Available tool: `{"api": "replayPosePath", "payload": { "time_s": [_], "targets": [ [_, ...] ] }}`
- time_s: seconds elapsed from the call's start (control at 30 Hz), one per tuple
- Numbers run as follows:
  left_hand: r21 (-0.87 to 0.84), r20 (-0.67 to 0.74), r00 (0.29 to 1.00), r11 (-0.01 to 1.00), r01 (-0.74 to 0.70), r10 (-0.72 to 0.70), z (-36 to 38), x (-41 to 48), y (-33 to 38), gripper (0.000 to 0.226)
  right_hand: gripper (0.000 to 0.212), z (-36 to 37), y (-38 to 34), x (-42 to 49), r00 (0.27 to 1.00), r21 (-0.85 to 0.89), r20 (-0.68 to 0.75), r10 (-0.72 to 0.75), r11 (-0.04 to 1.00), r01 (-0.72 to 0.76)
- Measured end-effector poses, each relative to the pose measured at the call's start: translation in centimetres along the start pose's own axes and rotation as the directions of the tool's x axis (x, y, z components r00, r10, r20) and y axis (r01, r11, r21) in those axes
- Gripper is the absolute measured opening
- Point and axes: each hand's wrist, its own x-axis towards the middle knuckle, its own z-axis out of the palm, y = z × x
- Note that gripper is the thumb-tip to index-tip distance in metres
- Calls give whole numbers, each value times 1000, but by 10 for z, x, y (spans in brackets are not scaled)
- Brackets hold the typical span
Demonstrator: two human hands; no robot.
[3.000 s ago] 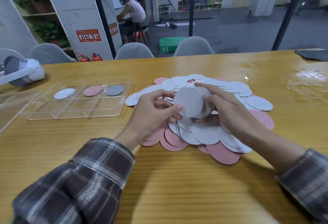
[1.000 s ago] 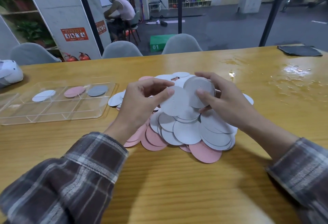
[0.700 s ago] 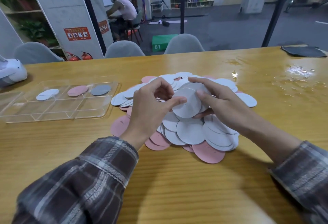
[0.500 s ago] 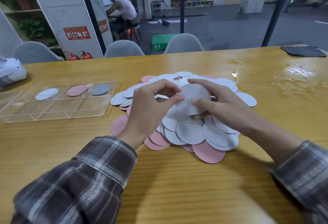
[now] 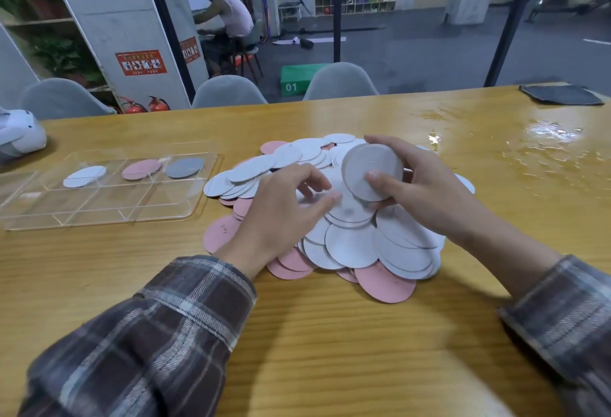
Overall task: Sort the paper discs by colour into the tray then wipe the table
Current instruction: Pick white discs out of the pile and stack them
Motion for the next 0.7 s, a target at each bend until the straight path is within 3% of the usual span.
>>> {"api": "replayPosePath", "payload": {
  "time_s": [0.13, 0.23, 0.43, 0.7],
  "targets": [
    [136, 117, 991, 990, 47, -63, 3, 0, -5, 35, 45, -4, 4, 3, 998, -48, -59, 1, 999, -4],
    [131, 170, 979, 988, 87, -109, 0, 0, -2, 38, 46, -3, 5, 3, 998, -71, -63, 10, 997, -15],
    [-34, 162, 968, 980, 198, -190, -13, 2, -1, 23, 43, -5, 4, 4, 995, -87, -95, 41, 995, -50],
    [-405, 137, 947, 857, 320, -289, -20, 8, 2, 10, 40, -1, 2, 3, 997, 8, -36, 72, 997, -72]
  ]
}}
